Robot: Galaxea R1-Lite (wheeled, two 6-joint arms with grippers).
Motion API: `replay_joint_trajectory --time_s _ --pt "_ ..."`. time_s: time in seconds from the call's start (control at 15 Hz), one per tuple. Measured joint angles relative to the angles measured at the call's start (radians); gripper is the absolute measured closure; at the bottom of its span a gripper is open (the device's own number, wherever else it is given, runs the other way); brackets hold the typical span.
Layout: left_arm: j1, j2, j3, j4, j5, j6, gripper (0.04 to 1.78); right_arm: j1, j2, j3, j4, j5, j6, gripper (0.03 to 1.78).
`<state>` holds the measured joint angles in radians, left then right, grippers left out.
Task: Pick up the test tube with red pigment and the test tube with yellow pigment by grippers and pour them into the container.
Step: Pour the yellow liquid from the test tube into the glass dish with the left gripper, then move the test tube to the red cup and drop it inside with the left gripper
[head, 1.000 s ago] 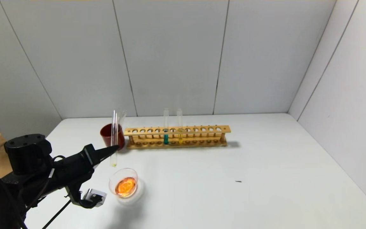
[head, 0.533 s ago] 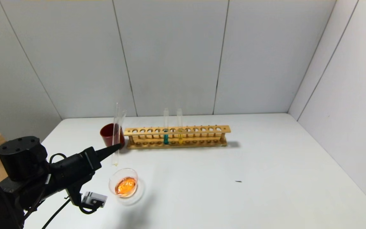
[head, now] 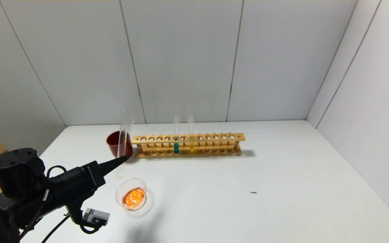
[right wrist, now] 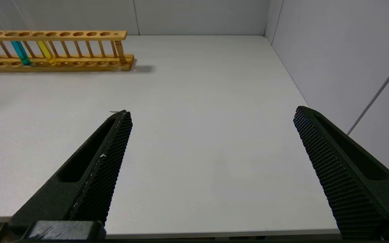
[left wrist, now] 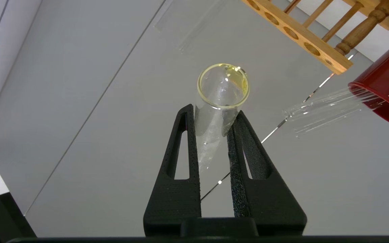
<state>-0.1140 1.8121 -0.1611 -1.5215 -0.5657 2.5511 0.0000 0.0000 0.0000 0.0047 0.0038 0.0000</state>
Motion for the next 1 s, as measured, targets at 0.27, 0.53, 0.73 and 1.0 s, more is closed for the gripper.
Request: replay_joint_trajectory --time_s 0.27,0.53,0.73,1.0 --pt "0.0 0.006 -0.005 0.0 0.048 -0.037 1.52 0.0 0.0 0.0 0.0 0.0 0.0 0.06" --pt "-0.001 0.006 -0.069 0.0 0.141 -0.243 1.52 0.0 0.0 0.0 0.0 0.0 0.0 0.06" --pt "-0.006 -0.009 -0.17 0.001 0.234 -0.497 1.52 0.0 0.0 0.0 0.0 0.0 0.0 0.06" --pt "-0.016 -0.076 -0.396 0.166 0.588 -0.932 1.52 0.0 0.0 0.0 0.0 0.0 0.0 0.06"
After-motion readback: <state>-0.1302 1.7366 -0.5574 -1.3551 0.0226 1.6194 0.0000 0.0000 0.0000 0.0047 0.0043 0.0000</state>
